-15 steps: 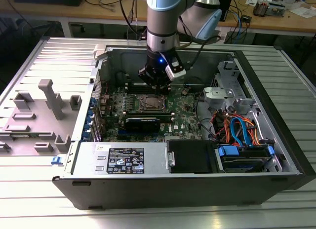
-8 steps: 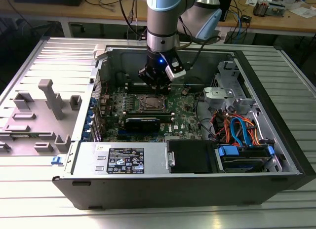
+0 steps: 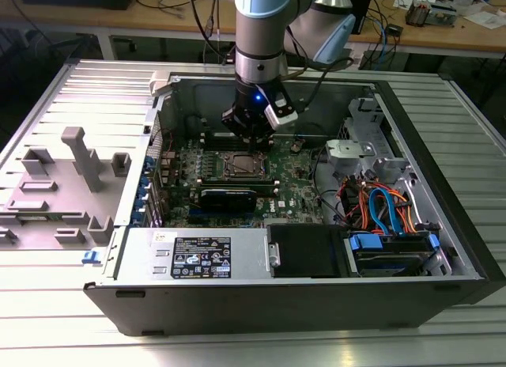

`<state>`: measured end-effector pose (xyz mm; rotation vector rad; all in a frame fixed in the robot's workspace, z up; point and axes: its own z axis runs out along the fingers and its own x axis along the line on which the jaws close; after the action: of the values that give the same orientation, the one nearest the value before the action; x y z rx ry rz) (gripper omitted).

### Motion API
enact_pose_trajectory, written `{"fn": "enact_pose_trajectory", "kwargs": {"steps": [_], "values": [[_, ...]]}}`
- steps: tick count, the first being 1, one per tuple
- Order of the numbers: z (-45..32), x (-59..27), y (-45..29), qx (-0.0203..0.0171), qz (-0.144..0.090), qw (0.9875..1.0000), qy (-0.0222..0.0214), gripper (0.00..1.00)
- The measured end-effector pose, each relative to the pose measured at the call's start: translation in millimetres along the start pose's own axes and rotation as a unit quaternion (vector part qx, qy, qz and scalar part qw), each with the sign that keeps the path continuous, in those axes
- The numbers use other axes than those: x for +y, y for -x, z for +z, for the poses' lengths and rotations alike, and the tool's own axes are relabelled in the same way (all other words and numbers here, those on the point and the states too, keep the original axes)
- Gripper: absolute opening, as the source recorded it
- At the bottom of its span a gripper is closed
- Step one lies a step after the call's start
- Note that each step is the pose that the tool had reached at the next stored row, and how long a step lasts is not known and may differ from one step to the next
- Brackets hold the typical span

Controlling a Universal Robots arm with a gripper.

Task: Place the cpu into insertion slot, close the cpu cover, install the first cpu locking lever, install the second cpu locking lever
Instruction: 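Install the first cpu locking lever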

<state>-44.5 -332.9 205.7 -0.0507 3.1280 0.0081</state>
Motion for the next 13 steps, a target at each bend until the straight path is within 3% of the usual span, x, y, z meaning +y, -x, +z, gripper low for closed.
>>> {"fn": "enact_pose_trajectory", "kwargs": {"steps": [13], "values": [[-0.3,-2.0,0.4,0.0001,0.000,1.0000,0.0000,0.11]]}}
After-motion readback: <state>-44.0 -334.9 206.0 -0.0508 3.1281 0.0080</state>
